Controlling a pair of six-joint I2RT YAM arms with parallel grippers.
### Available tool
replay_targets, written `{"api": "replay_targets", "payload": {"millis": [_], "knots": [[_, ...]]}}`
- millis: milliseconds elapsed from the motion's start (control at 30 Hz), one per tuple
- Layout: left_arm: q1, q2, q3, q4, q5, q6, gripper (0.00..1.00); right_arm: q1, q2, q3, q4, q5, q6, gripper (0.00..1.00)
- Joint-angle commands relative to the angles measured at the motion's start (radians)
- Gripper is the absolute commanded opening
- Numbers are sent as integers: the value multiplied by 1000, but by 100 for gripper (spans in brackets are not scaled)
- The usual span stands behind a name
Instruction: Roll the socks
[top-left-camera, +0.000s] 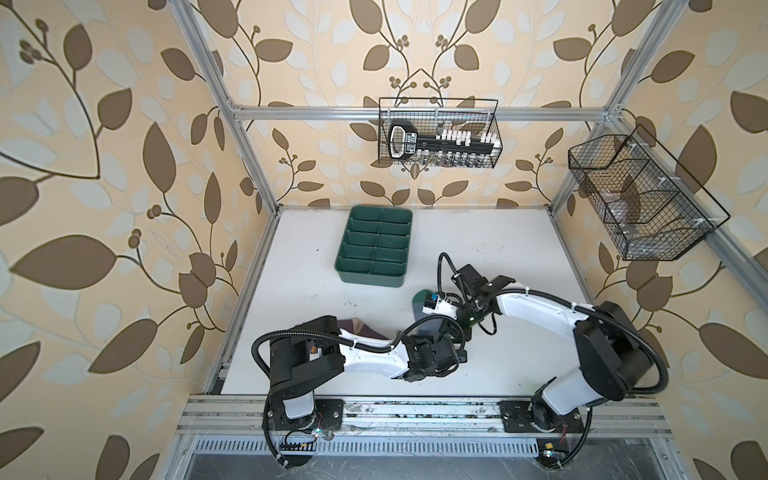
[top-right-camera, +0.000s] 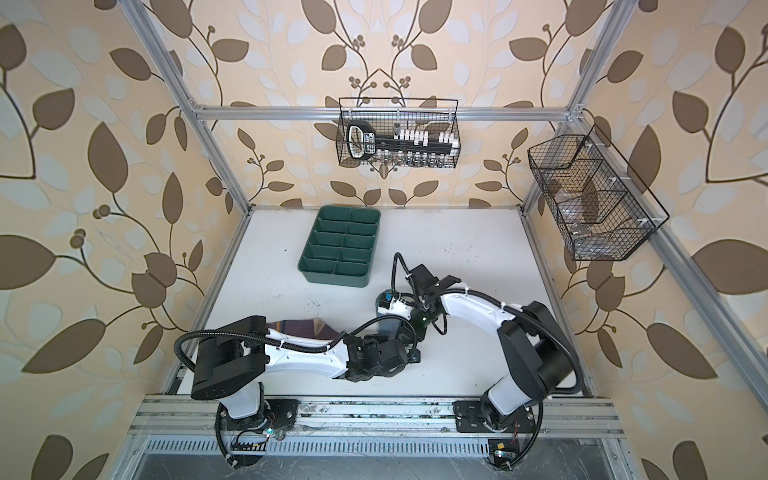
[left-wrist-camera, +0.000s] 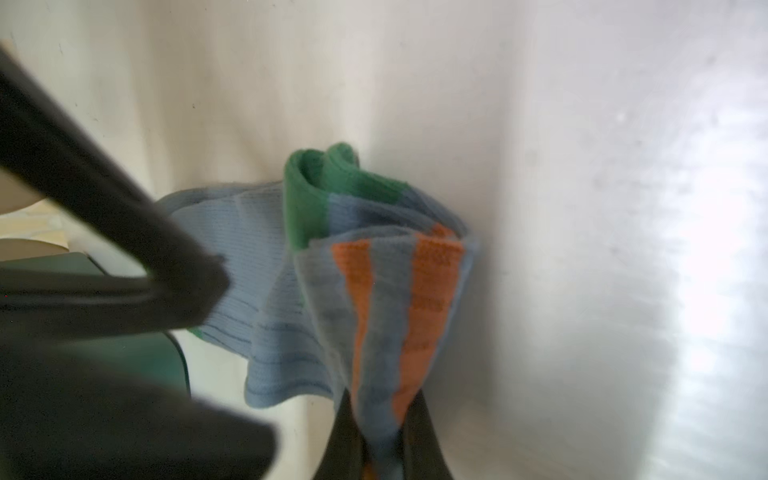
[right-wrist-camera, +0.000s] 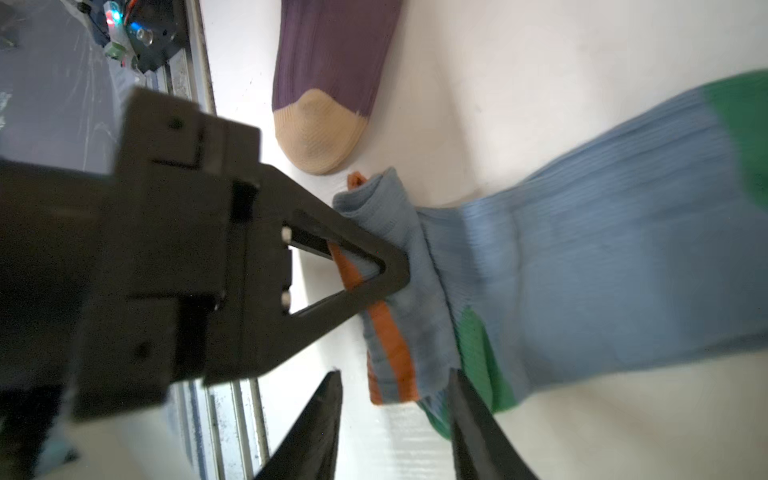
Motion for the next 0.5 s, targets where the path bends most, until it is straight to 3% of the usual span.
{"api": "replay_targets", "payload": {"millis": [0,133,200,267,467], "knots": [[18,2,7,-80,87,-29,1,-52,-74,-29,88,87,36,43],[17,-41,10,-119,162,-48,2,-150,-81,28,225,313,272,37],[15,-43,15,-123,190,-51,3,-176,-40,108,230,441,478,34],[15,-29,21,-117,199,-52,3,-163,5,156,214,420,588,29],[15,8,53,-138,207,-60,0,42,56,99,380,467,520,38]]}}
